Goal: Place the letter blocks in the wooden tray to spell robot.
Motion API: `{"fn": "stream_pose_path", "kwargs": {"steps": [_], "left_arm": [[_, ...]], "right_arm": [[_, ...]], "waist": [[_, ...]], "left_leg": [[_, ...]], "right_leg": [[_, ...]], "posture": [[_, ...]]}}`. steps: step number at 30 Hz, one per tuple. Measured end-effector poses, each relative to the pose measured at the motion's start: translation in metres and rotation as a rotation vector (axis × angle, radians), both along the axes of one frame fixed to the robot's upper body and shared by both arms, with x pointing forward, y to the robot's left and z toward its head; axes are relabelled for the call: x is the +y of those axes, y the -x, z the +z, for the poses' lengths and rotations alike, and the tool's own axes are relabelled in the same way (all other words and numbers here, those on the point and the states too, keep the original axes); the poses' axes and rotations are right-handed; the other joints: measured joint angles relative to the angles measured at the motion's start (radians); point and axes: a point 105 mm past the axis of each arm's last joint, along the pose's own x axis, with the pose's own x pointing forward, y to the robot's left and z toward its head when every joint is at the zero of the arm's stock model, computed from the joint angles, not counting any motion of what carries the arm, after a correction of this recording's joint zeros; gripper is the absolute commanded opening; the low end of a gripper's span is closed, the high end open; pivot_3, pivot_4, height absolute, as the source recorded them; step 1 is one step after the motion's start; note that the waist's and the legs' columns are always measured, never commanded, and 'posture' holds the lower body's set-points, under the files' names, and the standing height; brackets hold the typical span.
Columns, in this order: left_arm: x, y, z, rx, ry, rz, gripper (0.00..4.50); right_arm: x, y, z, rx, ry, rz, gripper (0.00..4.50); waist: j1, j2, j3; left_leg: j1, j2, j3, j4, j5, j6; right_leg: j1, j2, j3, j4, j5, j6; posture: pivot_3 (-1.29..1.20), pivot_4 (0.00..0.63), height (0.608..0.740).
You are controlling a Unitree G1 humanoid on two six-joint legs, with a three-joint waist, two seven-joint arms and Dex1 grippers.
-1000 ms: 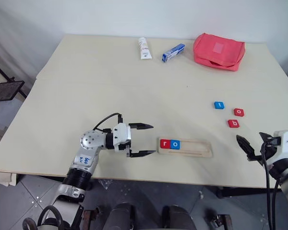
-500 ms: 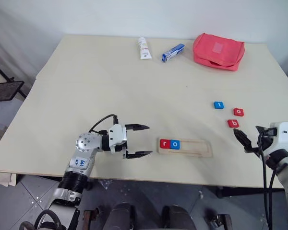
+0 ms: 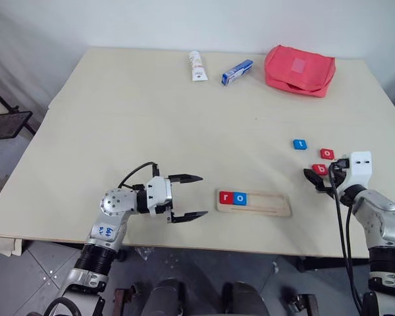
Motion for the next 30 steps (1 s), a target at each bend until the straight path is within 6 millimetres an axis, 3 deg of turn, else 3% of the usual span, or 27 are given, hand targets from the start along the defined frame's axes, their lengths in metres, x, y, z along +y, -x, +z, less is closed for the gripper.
{"fn": "stream_pose_path", "kwargs": {"steps": [1,8,18,21,24,30], "left_arm": [[0.001,0.0,0.001,-0.003,-0.003,0.002,4.5],[0.001,-0.001,0.001,-0.006,-0.001,0.011,4.5],[0.001,-0.006,0.0,0.003,-0.007,0.002,4.5],[0.002,-0.008,0.001,-0.003,-0.01,-0.007,4.5],[0.005,-0.008,-0.003,0.004,-0.01,-0.017,4.5],[0.009,-0.006,-0.006,0.014,-0.015,-0.033,4.5]], "right_arm": [[0.0,0.0,0.0,0.0,-0.001,-0.003,3.96],[0.002,-0.002,-0.001,-0.007,-0.009,-0.008,1.54],[0.009,0.017,0.003,-0.068,0.007,-0.086,1.47],[0.027,0.038,0.012,-0.113,0.017,-0.093,1.47],[0.049,0.063,0.004,-0.091,0.013,-0.094,1.47],[0.061,0.087,-0.006,-0.044,0.004,-0.151,1.47]], "waist": [[0.0,0.0,0.0],[0.001,0.0,0.0],[0.003,0.0,0.0],[0.004,0.0,0.0],[0.003,0.0,0.0],[0.002,0.001,0.0]], "left_leg": [[0.0,0.0,0.0,0.0,0.0,0.0],[0.0,0.0,0.0,0.0,0.0,0.0],[-0.001,0.0,0.0,0.0,0.0,0.0],[-0.001,0.001,-0.002,-0.001,0.0,0.0],[-0.001,0.0,-0.002,-0.001,0.0,0.0],[0.0,0.0,-0.001,-0.001,0.0,0.0]], "right_leg": [[0.0,0.0,0.0,0.0,0.0,0.0],[0.0,0.0,0.0,0.0,0.0,0.0],[-0.001,0.0,0.0,0.0,0.0,0.0],[-0.001,0.0,0.0,0.001,0.0,0.0],[-0.001,0.0,0.001,0.001,0.0,0.0],[-0.001,0.001,0.003,0.0,0.0,0.0]], "posture": [[0.0,0.15,0.74],[0.0,0.15,0.74],[0.0,0.15,0.74],[0.0,0.15,0.74],[0.0,0.15,0.74],[0.0,0.15,0.74]]}}
